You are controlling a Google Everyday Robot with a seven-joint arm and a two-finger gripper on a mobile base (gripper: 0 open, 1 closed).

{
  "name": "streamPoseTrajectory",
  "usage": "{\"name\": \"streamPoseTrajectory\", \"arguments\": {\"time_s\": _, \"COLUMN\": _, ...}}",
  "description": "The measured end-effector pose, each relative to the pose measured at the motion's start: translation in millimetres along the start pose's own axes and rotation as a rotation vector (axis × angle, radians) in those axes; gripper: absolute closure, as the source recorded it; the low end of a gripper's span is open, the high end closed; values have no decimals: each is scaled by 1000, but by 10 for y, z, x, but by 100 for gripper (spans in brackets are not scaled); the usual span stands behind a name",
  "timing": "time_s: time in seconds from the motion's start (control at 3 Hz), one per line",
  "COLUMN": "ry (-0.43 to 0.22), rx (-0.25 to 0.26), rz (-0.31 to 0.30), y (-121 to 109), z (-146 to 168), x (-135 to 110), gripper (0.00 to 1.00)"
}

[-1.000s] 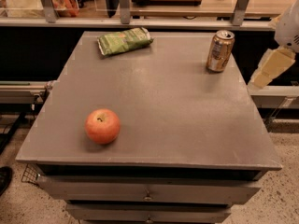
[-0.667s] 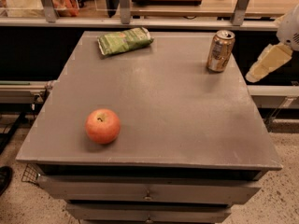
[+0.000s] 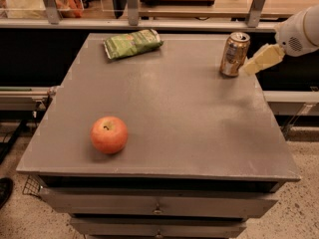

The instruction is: Move orange can near apple

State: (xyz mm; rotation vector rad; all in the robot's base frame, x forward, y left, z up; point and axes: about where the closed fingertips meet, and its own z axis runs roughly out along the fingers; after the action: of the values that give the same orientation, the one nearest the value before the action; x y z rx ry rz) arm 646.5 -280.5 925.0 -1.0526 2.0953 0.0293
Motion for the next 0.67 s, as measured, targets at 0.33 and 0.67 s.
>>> {"name": "streamPoseTrajectory", "arguments": {"time_s": 0.33, "ry": -107, "rx": 14, "rz": 76, "y": -12, "z": 291, "x": -182, "gripper": 0}}
{"name": "streamPoseTrajectory", "arguments": {"time_s": 0.67, "ry": -184, "rx": 4, "rz": 142, "y": 50, "z": 485, "x": -325, "gripper": 0}}
